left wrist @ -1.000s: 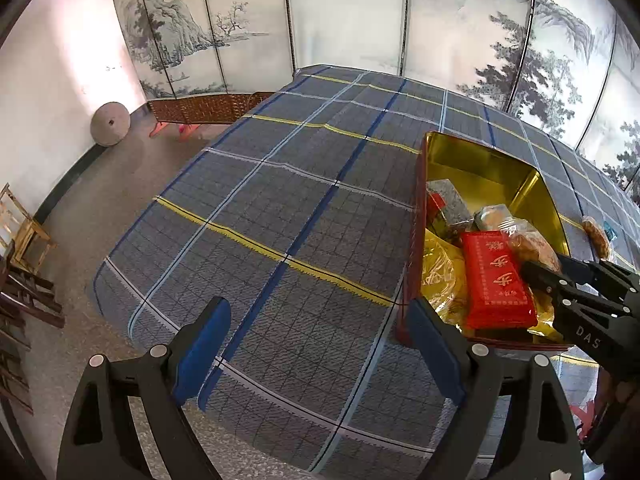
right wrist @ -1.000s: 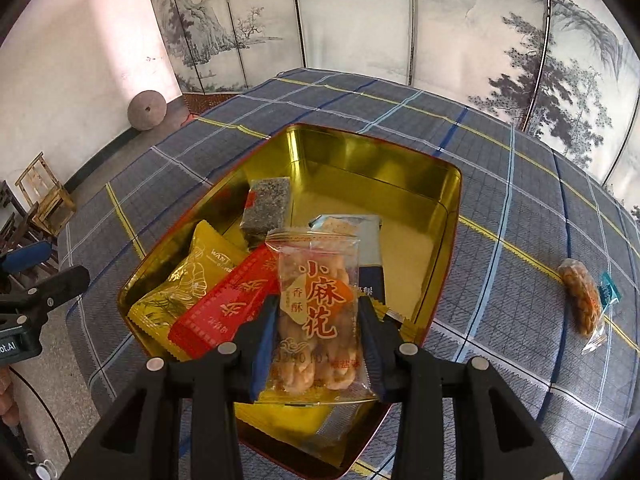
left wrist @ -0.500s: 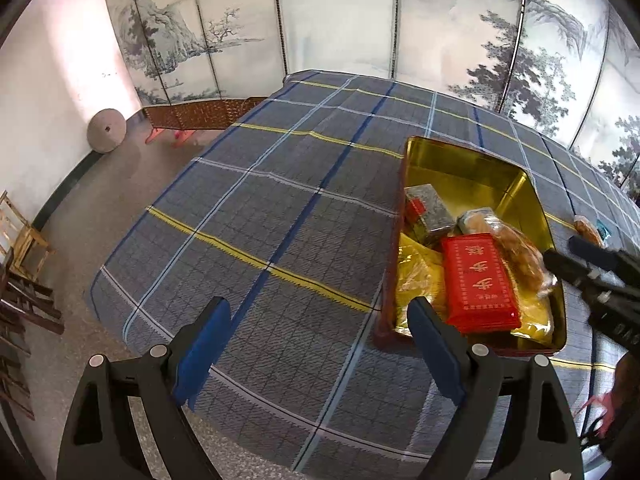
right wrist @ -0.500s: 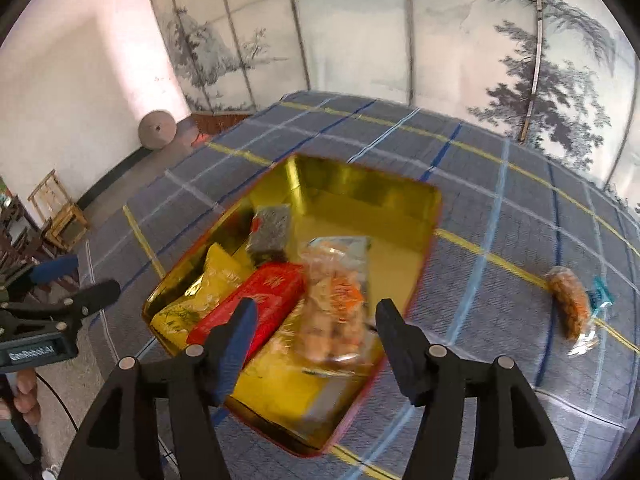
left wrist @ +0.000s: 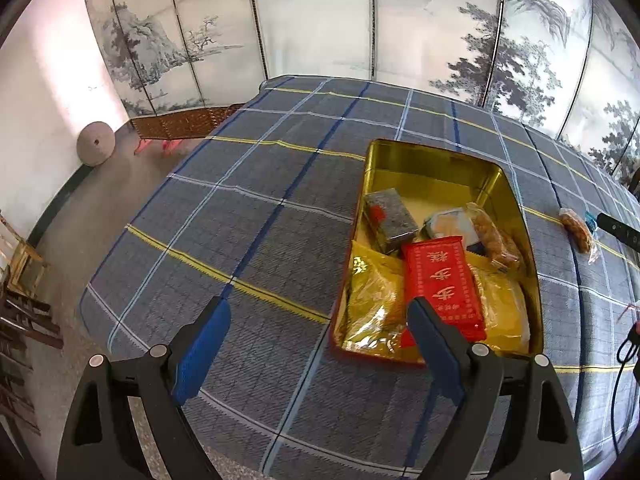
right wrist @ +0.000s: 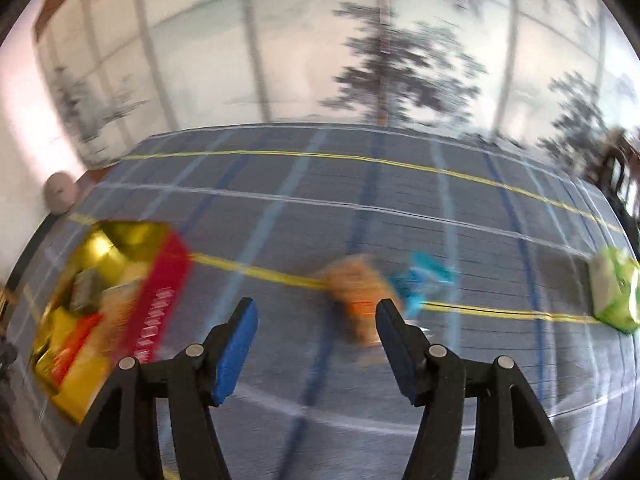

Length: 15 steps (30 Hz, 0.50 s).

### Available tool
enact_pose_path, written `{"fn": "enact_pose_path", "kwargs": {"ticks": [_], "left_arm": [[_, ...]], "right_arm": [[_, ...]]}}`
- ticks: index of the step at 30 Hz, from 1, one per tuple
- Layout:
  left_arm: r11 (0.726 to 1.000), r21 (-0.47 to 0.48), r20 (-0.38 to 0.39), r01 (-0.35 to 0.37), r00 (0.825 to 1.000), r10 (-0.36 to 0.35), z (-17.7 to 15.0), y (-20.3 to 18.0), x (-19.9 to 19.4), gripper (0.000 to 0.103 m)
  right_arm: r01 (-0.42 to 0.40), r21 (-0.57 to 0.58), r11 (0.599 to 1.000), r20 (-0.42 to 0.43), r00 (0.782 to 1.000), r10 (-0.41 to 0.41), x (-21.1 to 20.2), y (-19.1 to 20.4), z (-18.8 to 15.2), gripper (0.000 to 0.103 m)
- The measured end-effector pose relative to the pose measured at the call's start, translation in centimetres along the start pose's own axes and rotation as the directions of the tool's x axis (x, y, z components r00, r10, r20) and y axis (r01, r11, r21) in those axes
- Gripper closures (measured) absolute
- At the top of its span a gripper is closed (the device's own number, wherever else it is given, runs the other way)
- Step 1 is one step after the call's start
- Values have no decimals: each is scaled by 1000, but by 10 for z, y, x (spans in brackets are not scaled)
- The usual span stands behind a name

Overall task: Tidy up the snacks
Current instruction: 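Move the right gripper to the blue wrapped packet and grasp it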

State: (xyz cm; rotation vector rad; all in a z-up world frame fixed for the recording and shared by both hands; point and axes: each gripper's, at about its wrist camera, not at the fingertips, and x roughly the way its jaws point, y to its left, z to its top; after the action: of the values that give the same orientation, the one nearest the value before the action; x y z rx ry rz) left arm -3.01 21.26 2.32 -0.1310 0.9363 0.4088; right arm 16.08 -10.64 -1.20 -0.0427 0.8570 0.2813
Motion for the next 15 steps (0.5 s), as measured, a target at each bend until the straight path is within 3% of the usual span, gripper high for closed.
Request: {"fn": "enact_pose_path", "kwargs": {"ticks": [2, 4, 5, 15], "left_arm": [[1000, 2, 0, 3, 1000, -3, 3, -4, 1, 15], [1000, 6, -2, 4, 1000, -4, 4, -8, 3, 15], [1000, 8, -3, 5, 1000, -5, 5, -10, 4, 15], [999, 38, -11, 6, 1000, -6, 14, -28, 10, 15]], "right_arm": [[33, 28, 999, -13, 999, -32, 9, -20, 3, 43], [41, 42, 998, -30, 999, -40, 17, -29, 4, 56], [37, 56, 998, -44, 998, -35, 23, -35, 5, 57], [0, 179, 984, -88, 996, 16, 60, -58, 11, 58]]}}
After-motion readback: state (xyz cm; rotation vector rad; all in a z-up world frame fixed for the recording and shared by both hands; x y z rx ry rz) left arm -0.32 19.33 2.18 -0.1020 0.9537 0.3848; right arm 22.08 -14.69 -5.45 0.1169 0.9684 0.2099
